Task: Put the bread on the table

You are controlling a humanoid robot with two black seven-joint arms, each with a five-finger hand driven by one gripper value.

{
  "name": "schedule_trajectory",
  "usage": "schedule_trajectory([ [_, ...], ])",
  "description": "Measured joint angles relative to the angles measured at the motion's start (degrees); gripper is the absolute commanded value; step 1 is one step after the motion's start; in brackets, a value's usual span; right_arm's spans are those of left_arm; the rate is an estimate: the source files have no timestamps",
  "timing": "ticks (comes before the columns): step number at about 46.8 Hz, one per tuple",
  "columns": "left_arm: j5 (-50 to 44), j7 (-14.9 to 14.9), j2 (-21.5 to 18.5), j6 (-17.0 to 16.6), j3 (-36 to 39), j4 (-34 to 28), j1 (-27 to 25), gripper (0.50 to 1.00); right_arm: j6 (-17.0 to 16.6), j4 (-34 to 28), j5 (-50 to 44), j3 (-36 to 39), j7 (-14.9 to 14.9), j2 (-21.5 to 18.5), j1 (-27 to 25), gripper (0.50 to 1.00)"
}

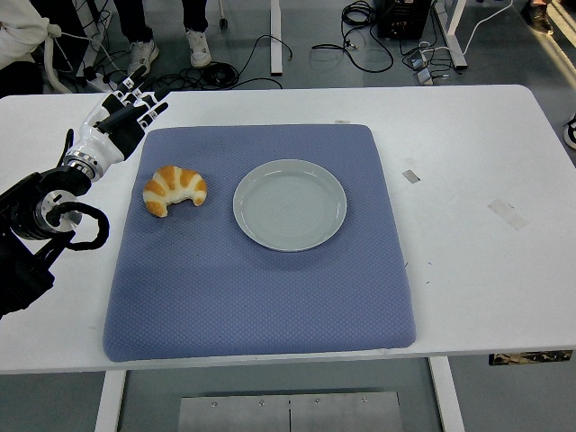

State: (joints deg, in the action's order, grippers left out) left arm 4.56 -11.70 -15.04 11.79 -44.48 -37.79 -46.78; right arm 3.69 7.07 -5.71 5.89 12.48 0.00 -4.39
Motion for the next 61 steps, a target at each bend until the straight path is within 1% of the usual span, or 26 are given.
schedule_trajectory([
  [6, 0.00, 0.19, -0.28, 0.41, -1.02, 0.44, -0.08, 0.983, 0.00, 0.00, 0.00, 0.00, 0.01, 0.00, 0.00, 1.000],
  [13, 0.00, 0.28, -0.40, 3.28, -1.06, 4.22, -1.05, 0.983, 0.00, -0.01, 0.00, 0.00, 0.01, 0.00, 0.00, 1.000],
  [16, 0.00, 0.31, -0.31, 4.21, -1.06, 5.88, -1.43, 0.983, 0.00, 0.00, 0.00, 0.00, 0.01, 0.00, 0.00, 1.000],
  [20, 0.00, 0.33, -0.29, 4.83, -1.06, 6.56, -1.58, 0.983, 0.00, 0.03, 0.00, 0.00, 0.00, 0.00, 0.00, 1.000],
  [44, 0.03, 0.12, 0.24, 4.92, -0.31, 6.60, -1.37, 0.983, 0.00, -0.02, 0.00, 0.00, 0.00, 0.00, 0.00, 1.000],
  [61, 0.18, -0.23, 1.33, 4.89, -0.15, 6.60, -1.12, 0.984, 0.00, 0.12, 0.00, 0.06, 0.00, 0.00, 0.08, 1.000],
])
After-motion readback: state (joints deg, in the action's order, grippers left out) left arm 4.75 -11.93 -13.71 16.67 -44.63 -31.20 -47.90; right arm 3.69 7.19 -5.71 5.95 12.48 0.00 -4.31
